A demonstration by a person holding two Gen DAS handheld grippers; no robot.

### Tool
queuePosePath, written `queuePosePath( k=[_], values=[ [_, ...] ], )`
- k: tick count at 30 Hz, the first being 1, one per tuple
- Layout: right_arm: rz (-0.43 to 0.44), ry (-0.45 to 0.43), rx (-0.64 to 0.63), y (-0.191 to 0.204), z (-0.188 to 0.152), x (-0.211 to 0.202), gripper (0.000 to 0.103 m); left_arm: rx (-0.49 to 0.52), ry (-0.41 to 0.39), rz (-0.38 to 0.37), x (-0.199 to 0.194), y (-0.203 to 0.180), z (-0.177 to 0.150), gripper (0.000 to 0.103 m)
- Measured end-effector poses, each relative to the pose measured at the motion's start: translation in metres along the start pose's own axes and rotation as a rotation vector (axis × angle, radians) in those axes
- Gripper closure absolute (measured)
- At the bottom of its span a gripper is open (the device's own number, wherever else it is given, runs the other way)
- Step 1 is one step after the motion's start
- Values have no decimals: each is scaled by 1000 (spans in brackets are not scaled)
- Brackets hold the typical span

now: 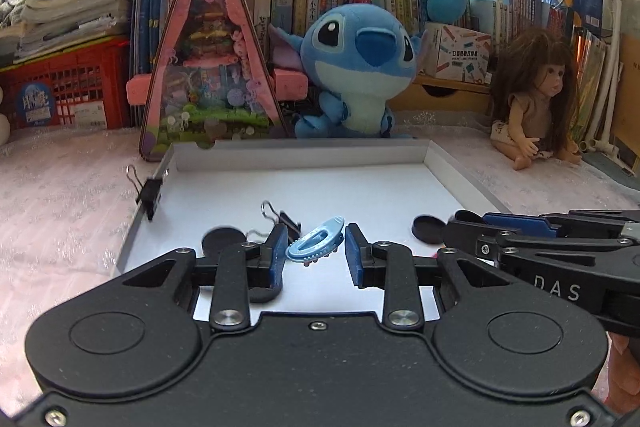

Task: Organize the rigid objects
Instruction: 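Carry the blue clip in the left gripper and black cap in the right gripper over the tray, then open the left gripper to drop the blue clip while the right gripper releases the black cap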

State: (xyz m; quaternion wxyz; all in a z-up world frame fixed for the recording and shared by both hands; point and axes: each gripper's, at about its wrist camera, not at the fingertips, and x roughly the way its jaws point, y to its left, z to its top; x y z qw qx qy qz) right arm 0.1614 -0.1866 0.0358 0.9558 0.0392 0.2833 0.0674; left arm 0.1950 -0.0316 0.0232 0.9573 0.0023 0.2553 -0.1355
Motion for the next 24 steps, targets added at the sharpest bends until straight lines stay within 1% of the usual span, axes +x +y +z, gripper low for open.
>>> queuePosePath(
  k=[3,5,9,13,16,21,24],
  values=[
    [-16,6,-5,-8,9,6,66,27,-21,9,2,8,16,74],
    [-29,11,11,-16,19,12,66,34,-20,24,10,15,27,74],
    [-44,37,65,-33,34,30,66,-4,5,46,32,32,40,74],
    [-73,52,88,-42,38,50,66,-2,33,72,52,42,40,74],
    [-79,69,108,-45,37,62,66,-18,63,79,63,47,37,74],
    [-88,92,94,-42,38,77,66,-48,97,84,76,56,39,74],
    [-100,107,76,-39,38,84,65,-33,110,99,82,55,40,74]
  ],
)
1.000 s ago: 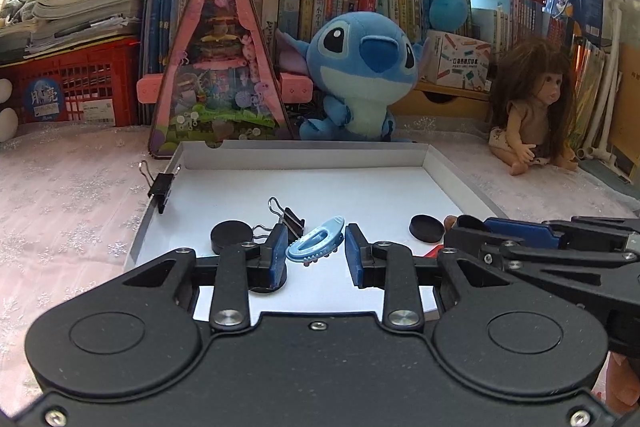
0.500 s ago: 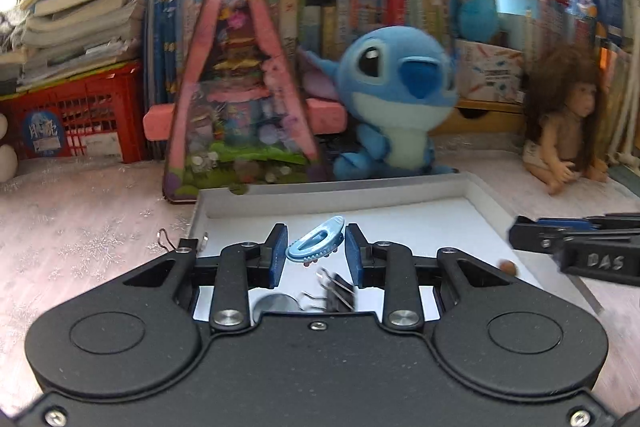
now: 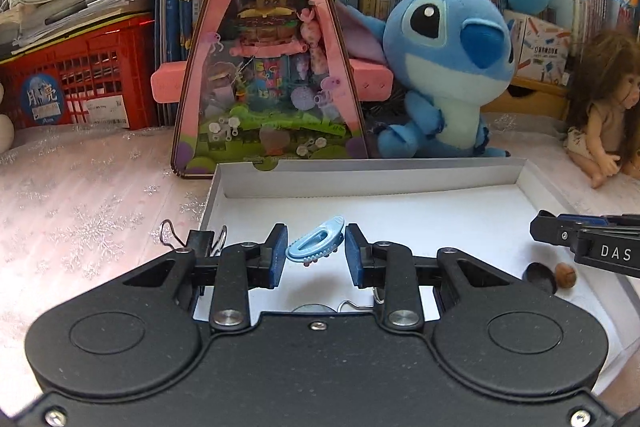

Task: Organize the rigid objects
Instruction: 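Open the left gripper to drop the blue clip while the right gripper releases the black cap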

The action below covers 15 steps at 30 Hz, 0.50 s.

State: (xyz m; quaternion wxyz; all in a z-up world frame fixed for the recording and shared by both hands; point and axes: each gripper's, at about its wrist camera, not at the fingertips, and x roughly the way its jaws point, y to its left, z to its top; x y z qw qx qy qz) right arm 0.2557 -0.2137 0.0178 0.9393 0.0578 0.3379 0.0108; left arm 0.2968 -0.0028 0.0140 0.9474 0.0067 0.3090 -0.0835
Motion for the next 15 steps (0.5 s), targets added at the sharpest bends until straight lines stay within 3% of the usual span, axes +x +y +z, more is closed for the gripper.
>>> queuePosePath(
  k=[5,15],
  values=[
    [-21,14,-18,4,0,6,65,12,44,14,9,-3,0,74],
    [-30,40,-26,5,0,10,65,3,47,9,10,-2,0,73]
  ],
)
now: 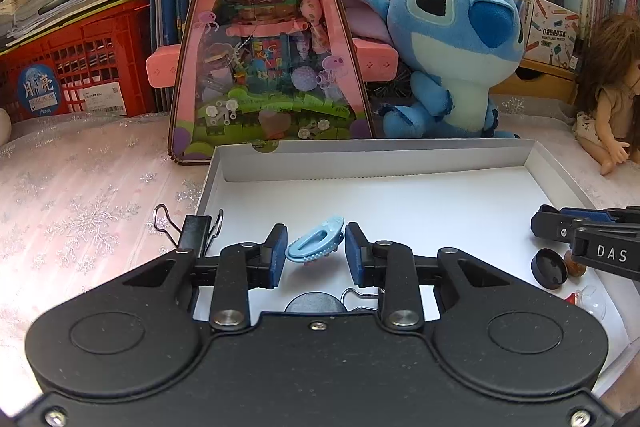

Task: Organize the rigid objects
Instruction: 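Open the left gripper to drop the blue clip while the right gripper releases the black cap, then withdraw both grippers from the tray toward the remaining objects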

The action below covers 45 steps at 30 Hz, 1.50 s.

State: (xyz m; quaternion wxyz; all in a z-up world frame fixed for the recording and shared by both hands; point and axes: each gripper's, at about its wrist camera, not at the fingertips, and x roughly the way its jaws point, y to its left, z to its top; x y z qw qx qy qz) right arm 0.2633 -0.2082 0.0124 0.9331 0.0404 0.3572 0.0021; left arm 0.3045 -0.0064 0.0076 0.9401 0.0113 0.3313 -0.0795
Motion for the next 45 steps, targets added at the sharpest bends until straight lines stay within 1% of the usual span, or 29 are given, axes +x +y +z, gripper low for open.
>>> queuePosePath(
  k=[2,3,4,5,7,8,10,12,14,17,20,23,27,31,40,42,45],
  values=[
    [0,3,-3,1,0,0,65,-3,3,-1,0,0,0,73],
    [0,4,-3,0,0,0,61,-3,4,-1,0,1,0,73],
    [1,3,-3,0,0,0,59,-3,5,0,0,1,0,71],
    [0,0,-2,0,0,-1,59,-3,8,2,-1,1,0,64],
    [-1,-10,1,0,1,-3,48,2,9,3,-3,0,0,60],
    [6,-12,5,-1,1,-4,46,6,6,2,-5,0,0,59],
    [8,-18,12,-1,1,-8,43,12,0,1,-10,-1,-1,55],
    [14,-31,16,-2,0,-13,38,14,-13,-3,-16,-2,-1,50],
    [26,-47,18,-2,-2,-20,35,16,-27,-13,-24,-3,-2,42],
    [33,-66,5,-1,-5,-31,29,18,-46,-29,-37,-6,-2,34],
    [42,-89,-13,-1,-9,-44,25,26,-70,-38,-51,-10,-5,29],
    [54,-112,-22,-2,-14,-58,20,24,-88,-44,-67,-14,-9,27],
    [71,-133,-27,-4,-24,-76,17,20,-96,-70,-85,-18,-15,26],
    [84,-150,-44,-7,-35,-93,16,20,-111,-89,-104,-23,-26,25],
    [94,-186,-117,-5,-63,-121,13,63,-116,-115,-136,-38,-53,24],
    [101,-192,-118,-7,-68,-128,11,66,-123,-122,-144,-41,-60,24],
    [109,-201,-118,-9,-75,-137,11,76,-128,-142,-156,-44,-71,23]
  ],
)
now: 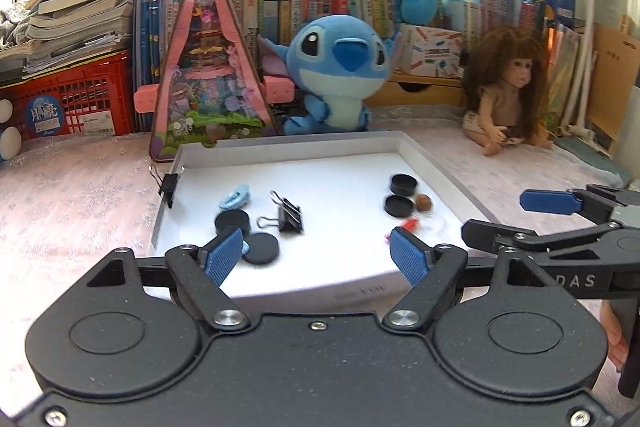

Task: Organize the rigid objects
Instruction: 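Withdraw both grippers from the tray toward the remaining objects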

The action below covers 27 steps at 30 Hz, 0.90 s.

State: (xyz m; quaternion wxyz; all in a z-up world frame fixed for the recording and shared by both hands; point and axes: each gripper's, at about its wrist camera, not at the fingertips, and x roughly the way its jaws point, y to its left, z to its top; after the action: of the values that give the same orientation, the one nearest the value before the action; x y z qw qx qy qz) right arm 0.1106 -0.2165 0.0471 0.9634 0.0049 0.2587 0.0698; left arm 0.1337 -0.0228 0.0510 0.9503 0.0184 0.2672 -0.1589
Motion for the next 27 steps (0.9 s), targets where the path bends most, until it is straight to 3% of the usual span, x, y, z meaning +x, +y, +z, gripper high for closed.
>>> queuePosePath(
  k=[14,27],
  values=[
    [14,-33,-85,5,-35,-46,4,0,15,-89,-44,-28,-60,22],
    [-2,-28,-103,4,-68,-74,0,47,-32,-77,-71,-46,-96,22]
  ],
)
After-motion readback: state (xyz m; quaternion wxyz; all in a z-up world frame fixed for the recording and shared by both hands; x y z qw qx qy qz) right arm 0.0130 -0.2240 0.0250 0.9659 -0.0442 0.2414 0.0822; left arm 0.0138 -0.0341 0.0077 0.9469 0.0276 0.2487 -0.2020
